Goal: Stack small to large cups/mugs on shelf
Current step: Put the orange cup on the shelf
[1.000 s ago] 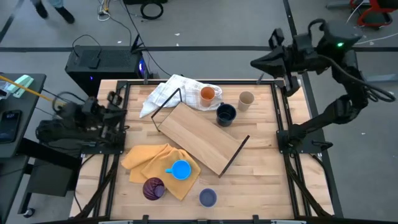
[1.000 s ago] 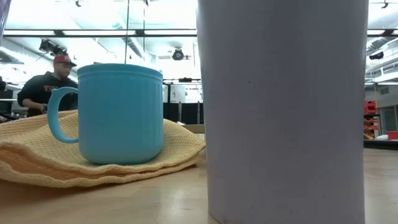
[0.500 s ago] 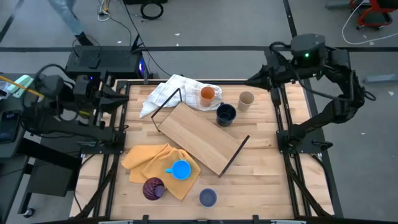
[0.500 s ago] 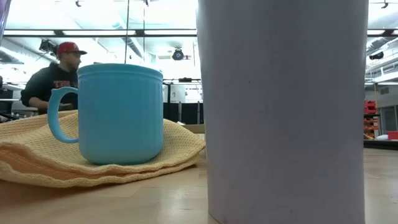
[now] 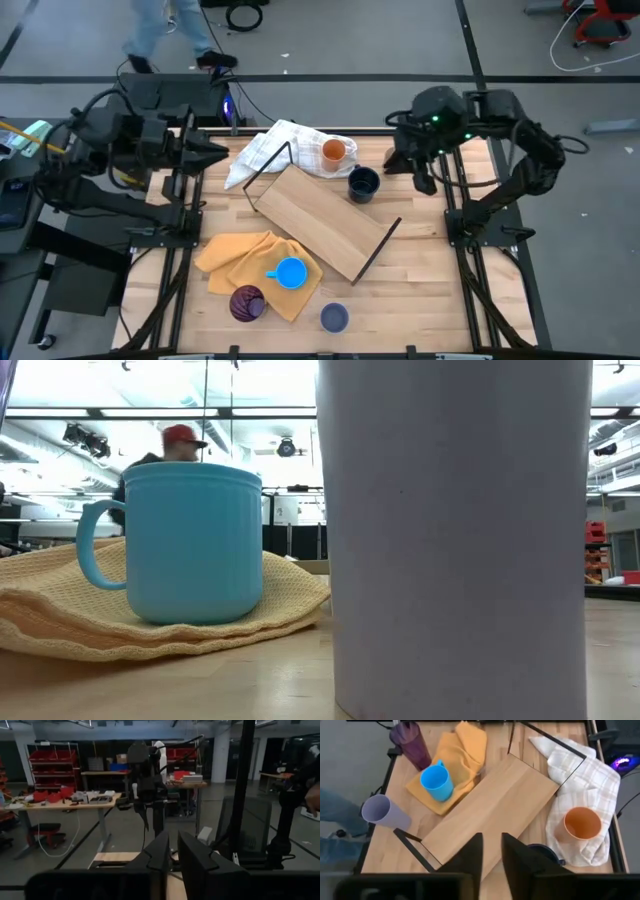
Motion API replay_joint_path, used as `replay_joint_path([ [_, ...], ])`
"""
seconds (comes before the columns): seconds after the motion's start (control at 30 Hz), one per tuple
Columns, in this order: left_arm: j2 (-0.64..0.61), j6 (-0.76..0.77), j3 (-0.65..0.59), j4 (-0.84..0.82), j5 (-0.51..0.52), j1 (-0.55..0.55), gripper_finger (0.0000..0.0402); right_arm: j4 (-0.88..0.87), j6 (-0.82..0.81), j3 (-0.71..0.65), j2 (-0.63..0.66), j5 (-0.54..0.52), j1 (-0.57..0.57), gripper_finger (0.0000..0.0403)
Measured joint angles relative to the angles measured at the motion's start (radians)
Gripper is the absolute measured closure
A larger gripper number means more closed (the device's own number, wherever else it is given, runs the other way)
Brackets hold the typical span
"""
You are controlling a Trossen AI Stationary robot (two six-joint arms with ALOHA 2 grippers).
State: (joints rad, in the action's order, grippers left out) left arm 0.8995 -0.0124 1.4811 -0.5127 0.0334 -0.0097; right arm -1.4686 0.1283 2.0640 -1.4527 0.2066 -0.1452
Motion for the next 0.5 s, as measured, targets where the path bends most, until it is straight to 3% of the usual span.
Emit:
replay_joint_path([
  [0.23, 0.011, -0.020, 0.000, -0.001, 0.000, 0.000, 0.0341, 0.053, -0.003, 0.000, -0.054, 0.000, 0.000, 0.0227],
  [0.5, 0.011, -0.034, 0.000, 0.030, 0.000, 0.000, 0.0345, 0.302, -0.028, 0.000, -0.080, 0.000, 0.011, 0.0202],
])
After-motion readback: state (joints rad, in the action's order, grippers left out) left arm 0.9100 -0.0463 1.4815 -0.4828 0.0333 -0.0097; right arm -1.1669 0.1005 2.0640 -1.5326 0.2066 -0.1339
